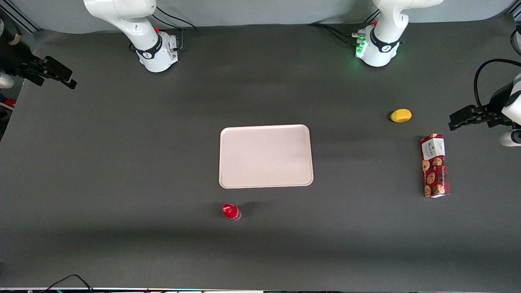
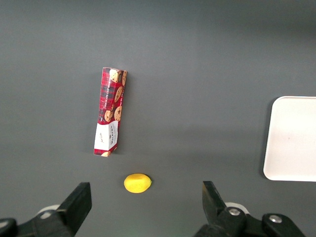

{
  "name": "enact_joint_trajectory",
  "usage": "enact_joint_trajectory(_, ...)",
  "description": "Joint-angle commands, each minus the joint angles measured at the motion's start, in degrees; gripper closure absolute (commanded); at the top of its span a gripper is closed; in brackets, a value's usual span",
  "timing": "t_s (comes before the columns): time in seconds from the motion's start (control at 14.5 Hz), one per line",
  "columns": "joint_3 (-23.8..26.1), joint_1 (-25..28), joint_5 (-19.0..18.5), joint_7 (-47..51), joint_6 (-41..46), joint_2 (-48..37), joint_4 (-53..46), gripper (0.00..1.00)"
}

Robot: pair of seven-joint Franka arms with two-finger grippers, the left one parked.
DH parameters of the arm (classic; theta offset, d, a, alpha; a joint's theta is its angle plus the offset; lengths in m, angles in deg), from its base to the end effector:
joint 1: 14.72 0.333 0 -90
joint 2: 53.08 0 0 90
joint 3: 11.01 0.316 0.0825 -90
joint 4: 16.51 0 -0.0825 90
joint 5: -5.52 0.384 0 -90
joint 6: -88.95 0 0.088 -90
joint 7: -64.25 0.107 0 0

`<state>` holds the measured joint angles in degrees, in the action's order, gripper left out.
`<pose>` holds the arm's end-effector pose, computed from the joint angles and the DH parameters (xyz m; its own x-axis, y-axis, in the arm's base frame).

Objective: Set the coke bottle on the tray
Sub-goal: 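Move the open right gripper toward the red Coca-Cola bottle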

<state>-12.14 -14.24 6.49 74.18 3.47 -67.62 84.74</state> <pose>0.4648 -0.0047 0.6551 0.9831 -0.1815 -0.0249 -0.1820 -0.9831 -0.0178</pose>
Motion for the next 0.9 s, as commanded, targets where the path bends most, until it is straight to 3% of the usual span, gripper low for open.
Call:
enact_joint_trajectory(0.0, -0.7, 0.9, 1.4, 0.0, -0.5, -0.7, 0.3, 0.00)
enact_joint_trajectory(0.34, -0.1, 1.6, 1.4, -0.4, 0.4, 0.0, 0.0, 0.00)
enact_joint_trajectory(0.48, 2.3, 2.2, 1.5, 0.7, 0.5, 2.5, -3.4, 0.00)
enact_joint_trajectory(0.83, 13.2, 2.2, 1.1, 8.1, 0.5, 23.4, -24.9, 0.00)
